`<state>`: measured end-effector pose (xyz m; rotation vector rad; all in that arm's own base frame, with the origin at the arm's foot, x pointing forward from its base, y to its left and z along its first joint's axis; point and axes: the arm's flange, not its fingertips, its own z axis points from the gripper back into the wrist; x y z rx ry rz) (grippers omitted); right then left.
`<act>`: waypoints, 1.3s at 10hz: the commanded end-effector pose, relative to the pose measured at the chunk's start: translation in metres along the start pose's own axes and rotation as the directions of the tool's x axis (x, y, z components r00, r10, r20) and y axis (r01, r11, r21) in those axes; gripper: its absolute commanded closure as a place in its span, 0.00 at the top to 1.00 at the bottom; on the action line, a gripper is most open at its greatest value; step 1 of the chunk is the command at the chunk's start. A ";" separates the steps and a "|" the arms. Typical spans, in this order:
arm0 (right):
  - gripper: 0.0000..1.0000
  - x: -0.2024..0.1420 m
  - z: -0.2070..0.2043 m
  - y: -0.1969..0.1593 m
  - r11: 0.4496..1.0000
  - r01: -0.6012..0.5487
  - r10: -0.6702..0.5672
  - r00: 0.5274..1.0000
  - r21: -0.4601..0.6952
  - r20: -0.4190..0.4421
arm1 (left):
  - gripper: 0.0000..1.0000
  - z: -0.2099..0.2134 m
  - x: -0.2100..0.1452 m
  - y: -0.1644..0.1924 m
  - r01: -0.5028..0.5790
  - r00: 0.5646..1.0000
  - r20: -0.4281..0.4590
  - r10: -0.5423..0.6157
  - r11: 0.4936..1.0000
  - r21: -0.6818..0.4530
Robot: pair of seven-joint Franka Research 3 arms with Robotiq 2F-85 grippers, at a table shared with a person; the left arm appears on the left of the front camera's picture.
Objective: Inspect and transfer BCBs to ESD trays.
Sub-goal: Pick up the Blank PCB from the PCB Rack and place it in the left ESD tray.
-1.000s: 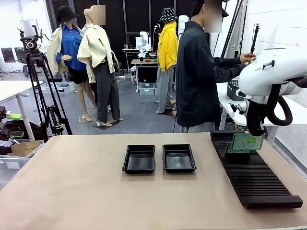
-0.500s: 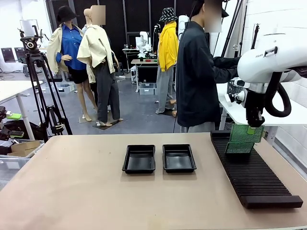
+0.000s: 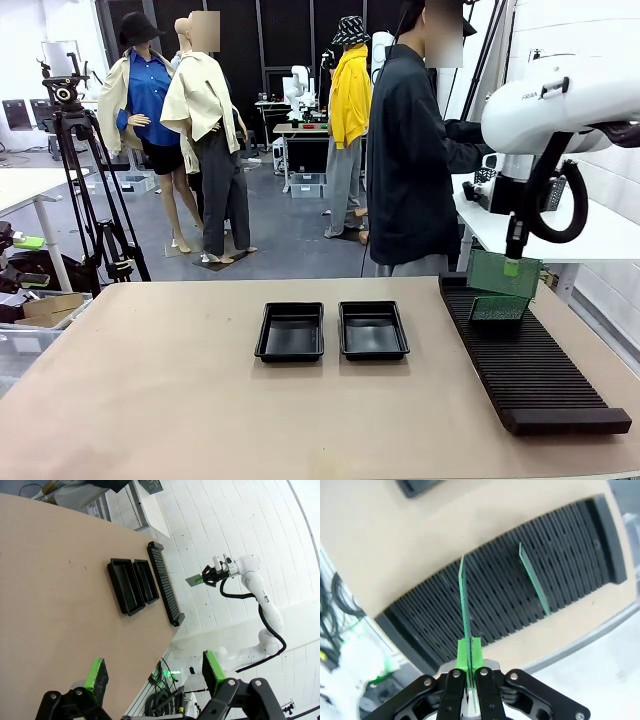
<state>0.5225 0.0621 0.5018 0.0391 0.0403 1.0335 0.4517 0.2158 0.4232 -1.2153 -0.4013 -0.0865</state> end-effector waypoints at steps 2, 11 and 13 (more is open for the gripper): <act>0.00 0.039 0.008 0.013 0.921 0.387 -0.389 0.918 0.044 0.079 | 1.00 0.001 0.000 -0.002 -0.016 1.000 0.002 0.016 1.000 0.008; 0.00 0.122 -0.002 0.040 0.578 0.733 -0.799 0.597 0.358 0.068 | 1.00 0.001 0.000 -0.002 -0.016 1.000 0.002 0.016 1.000 0.008; 0.00 0.142 -0.014 0.050 0.552 0.721 -0.816 0.571 0.419 0.092 | 1.00 0.001 0.000 -0.002 -0.016 1.000 0.002 0.016 1.000 0.008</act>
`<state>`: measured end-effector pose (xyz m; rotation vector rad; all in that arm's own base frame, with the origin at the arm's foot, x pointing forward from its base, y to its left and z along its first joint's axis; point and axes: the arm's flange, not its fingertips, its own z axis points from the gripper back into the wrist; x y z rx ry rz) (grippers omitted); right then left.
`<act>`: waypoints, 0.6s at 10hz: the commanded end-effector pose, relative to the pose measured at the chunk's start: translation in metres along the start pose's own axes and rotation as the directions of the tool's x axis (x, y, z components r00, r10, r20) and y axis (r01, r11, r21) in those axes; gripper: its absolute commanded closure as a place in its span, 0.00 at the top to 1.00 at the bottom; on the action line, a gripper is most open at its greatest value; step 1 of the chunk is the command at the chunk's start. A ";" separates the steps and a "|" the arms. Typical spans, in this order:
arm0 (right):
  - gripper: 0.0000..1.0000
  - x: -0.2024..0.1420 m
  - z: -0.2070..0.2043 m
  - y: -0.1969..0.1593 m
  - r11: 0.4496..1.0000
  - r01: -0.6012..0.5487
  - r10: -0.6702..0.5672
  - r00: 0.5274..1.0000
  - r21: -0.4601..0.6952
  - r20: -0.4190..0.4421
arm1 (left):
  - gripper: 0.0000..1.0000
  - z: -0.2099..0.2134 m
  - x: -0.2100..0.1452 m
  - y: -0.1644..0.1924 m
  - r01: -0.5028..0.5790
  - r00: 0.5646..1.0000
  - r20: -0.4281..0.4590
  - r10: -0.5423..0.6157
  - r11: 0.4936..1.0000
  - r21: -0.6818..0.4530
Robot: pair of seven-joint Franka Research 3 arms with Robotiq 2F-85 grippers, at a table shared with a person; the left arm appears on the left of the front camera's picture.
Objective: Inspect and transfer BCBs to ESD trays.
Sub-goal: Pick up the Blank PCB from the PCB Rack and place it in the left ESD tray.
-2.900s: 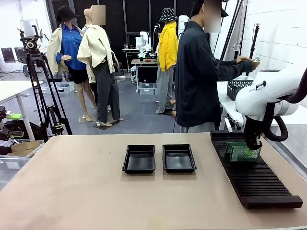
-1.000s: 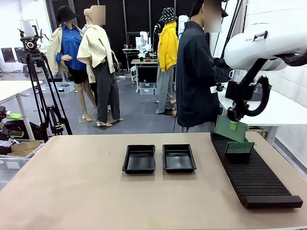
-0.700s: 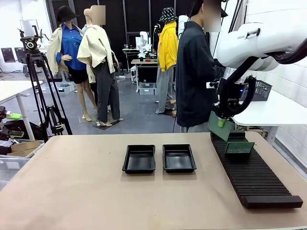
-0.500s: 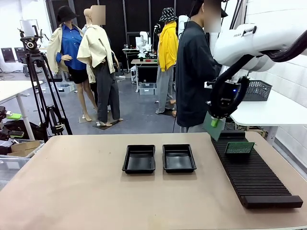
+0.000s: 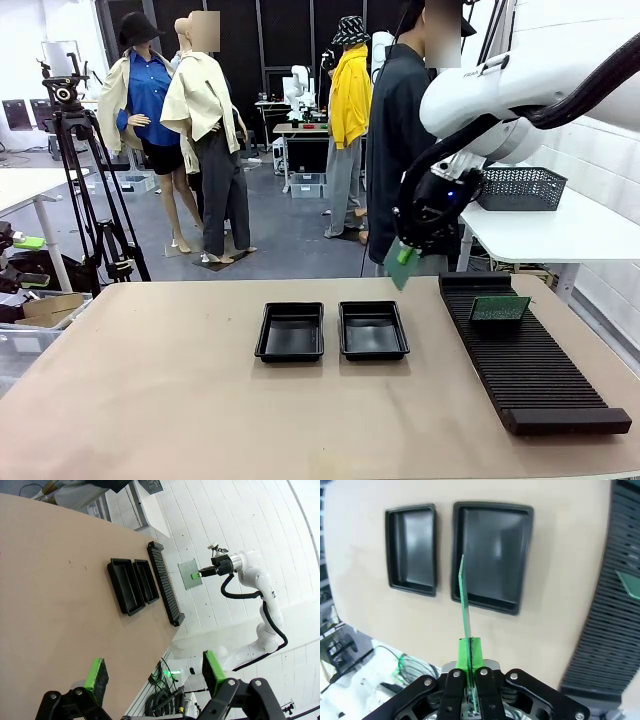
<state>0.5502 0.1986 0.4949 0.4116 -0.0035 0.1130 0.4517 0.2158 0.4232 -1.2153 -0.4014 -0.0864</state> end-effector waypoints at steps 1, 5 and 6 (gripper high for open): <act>0.00 0.001 -0.026 0.017 0.998 0.030 -0.032 0.999 0.060 0.018 | 1.00 0.001 0.000 -0.002 -0.016 1.000 0.002 0.016 1.000 0.008; 0.00 0.005 -0.084 0.055 0.993 -0.008 0.007 1.000 0.114 0.013 | 1.00 0.001 0.000 -0.002 -0.016 1.000 0.002 0.016 1.000 0.008; 0.00 0.008 -0.098 0.061 0.992 -0.002 0.003 1.000 0.126 -0.005 | 1.00 0.001 0.000 -0.002 -0.016 1.000 0.002 0.016 1.000 0.008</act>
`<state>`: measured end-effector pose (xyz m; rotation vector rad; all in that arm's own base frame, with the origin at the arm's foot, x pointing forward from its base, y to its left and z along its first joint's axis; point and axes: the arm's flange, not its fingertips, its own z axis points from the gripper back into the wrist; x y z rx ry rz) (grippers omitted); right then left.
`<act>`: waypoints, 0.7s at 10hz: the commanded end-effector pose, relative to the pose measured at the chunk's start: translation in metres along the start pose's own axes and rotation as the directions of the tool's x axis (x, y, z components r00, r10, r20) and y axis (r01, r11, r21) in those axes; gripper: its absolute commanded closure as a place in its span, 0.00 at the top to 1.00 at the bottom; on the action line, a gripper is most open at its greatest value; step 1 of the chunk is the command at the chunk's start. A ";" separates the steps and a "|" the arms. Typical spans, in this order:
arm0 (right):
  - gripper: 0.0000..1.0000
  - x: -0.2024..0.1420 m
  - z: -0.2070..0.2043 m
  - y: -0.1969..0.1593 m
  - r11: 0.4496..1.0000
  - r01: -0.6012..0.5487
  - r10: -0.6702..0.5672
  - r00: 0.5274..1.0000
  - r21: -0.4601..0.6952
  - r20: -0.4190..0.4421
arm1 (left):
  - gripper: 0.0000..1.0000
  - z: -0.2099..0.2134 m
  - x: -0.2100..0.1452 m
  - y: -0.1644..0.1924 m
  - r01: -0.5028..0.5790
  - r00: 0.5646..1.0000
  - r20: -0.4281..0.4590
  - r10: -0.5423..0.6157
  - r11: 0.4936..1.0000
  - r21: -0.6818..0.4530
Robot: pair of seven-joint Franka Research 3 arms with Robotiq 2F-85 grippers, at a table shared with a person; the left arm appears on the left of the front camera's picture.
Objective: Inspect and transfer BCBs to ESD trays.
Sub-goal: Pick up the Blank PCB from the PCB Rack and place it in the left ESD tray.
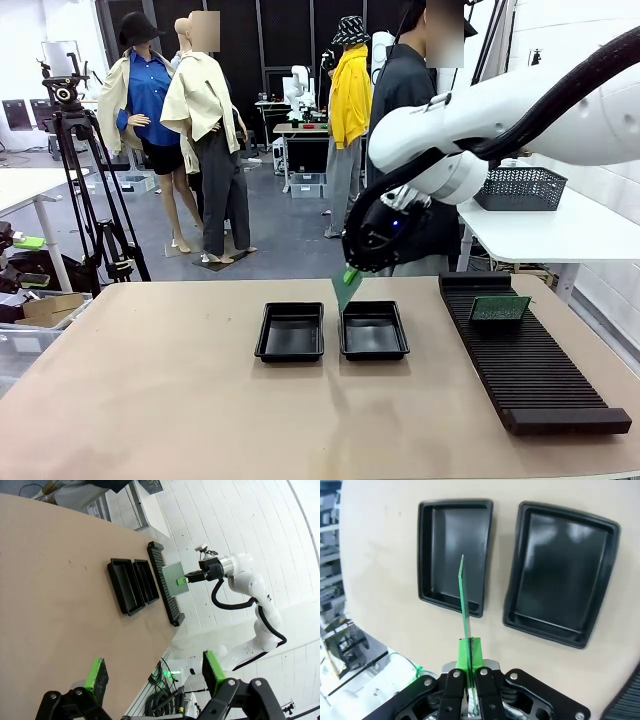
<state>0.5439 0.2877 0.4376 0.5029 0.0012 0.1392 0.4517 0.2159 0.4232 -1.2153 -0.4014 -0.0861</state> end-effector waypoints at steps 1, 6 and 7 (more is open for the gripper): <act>0.00 0.007 -0.024 0.007 0.999 0.024 -0.023 1.000 0.037 -0.008 | 1.00 0.001 0.000 -0.002 -0.016 1.000 0.002 0.016 1.000 0.008; 0.00 0.013 -0.071 0.028 1.000 -0.006 0.007 0.999 0.017 -0.045 | 1.00 0.001 0.000 -0.002 -0.016 1.000 0.002 0.016 1.000 0.008; 0.00 0.017 -0.079 0.031 1.000 -0.007 0.008 0.998 0.017 -0.061 | 1.00 0.001 0.000 -0.002 -0.016 1.000 0.002 0.016 1.000 0.008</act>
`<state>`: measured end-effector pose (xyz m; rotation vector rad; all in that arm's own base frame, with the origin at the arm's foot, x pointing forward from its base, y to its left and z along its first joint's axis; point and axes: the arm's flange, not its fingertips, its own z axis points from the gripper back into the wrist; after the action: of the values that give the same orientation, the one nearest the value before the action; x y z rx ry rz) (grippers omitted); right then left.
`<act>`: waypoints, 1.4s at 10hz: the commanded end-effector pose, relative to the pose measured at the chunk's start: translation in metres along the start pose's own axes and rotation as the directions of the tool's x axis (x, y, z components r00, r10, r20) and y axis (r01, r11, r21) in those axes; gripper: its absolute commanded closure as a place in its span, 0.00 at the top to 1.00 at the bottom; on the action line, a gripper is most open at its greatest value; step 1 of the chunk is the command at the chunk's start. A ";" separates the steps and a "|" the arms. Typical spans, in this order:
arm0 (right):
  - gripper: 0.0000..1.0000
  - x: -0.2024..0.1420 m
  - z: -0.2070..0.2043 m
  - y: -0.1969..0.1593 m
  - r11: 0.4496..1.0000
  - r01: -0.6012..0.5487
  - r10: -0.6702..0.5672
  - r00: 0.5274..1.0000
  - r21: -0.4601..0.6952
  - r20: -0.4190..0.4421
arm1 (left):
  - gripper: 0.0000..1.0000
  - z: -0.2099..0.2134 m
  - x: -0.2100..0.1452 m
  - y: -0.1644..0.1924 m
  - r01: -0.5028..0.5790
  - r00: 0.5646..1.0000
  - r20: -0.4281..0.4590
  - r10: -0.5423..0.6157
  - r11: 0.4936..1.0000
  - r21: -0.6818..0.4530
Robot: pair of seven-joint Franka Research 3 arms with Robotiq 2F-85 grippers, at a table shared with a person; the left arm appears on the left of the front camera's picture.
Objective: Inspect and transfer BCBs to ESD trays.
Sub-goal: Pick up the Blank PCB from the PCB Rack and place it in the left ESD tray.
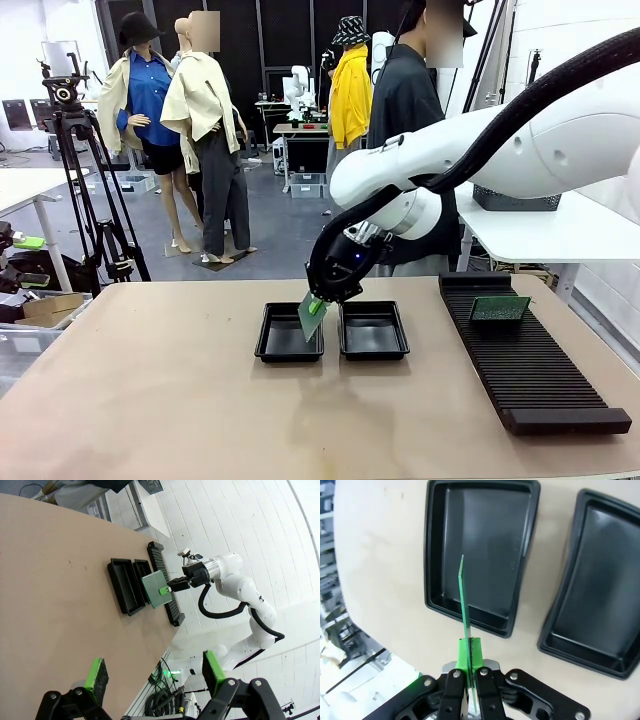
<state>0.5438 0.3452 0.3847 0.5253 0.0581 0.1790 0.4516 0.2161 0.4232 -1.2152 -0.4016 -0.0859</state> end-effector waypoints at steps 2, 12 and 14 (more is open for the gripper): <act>0.00 0.023 -0.021 0.008 1.000 0.006 -0.007 0.999 -0.024 -0.035 | 1.00 0.001 0.000 -0.002 -0.016 1.000 0.002 0.016 1.000 0.008; 0.00 0.023 -0.028 0.005 1.000 -0.016 0.016 0.999 0.011 -0.034 | 1.00 0.001 0.000 -0.002 -0.016 1.000 0.002 0.016 1.000 0.008; 0.00 0.024 -0.027 0.007 1.000 -0.020 0.020 0.999 0.016 -0.042 | 1.00 0.001 0.000 -0.002 -0.016 1.000 0.002 0.016 1.000 0.008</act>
<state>0.5638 0.3692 0.3647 0.5375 0.0955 0.2093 0.4516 0.2161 0.4231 -1.2153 -0.4015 -0.0858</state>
